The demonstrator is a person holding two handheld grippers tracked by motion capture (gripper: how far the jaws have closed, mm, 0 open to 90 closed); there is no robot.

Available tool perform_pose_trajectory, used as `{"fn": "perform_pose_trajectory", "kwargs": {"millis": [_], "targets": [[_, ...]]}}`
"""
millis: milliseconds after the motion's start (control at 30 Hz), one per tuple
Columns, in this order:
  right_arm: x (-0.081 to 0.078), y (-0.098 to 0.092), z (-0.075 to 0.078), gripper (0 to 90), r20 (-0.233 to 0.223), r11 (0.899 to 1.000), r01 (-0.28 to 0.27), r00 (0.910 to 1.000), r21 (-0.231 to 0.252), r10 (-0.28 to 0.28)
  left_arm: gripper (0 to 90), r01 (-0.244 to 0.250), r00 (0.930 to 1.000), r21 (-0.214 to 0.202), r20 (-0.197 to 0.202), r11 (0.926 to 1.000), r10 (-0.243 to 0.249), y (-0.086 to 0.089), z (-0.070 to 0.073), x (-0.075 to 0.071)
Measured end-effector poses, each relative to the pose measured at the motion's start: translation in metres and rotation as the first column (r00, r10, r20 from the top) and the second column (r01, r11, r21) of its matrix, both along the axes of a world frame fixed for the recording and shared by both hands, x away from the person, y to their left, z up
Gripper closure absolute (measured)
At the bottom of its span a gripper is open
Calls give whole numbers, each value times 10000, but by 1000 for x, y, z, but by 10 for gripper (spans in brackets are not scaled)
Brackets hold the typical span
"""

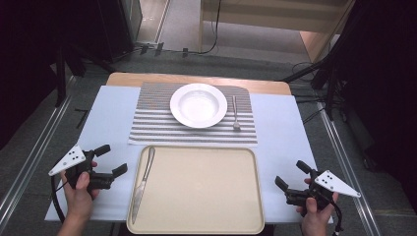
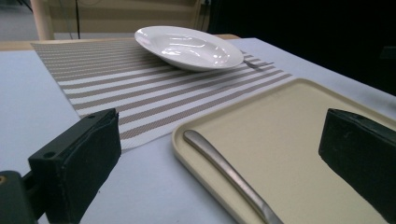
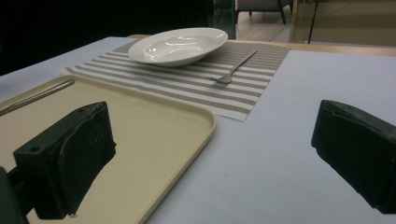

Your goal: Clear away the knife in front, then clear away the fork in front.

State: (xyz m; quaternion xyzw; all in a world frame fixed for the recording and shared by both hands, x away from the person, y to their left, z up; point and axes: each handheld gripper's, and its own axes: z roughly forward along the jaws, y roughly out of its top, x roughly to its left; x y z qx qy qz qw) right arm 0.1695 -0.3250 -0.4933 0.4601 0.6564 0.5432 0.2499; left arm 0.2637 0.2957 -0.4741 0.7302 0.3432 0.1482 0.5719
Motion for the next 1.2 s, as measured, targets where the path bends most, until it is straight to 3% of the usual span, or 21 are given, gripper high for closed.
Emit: {"fn": "perform_pose_trajectory", "kwargs": {"millis": [333,633,800,1200], "targets": [[1,11,15,0,196,9995,-20,9998,-318,26,0,-319,9989,138,352,9994,314,12,1,-5],[17,26,23,0,3,9978,-236,9997,-625,236,0,-613,9970,192,495,9979,603,23,-4,-6],[30,32,32,0,-33,9973,-298,9996,-675,297,0,-1038,9920,452,765,9936,1001,28,-6,-7],[68,50,46,0,-149,9968,-528,9985,-602,520,0,-787,9926,454,962,9959,741,31,-14,-7]]}}
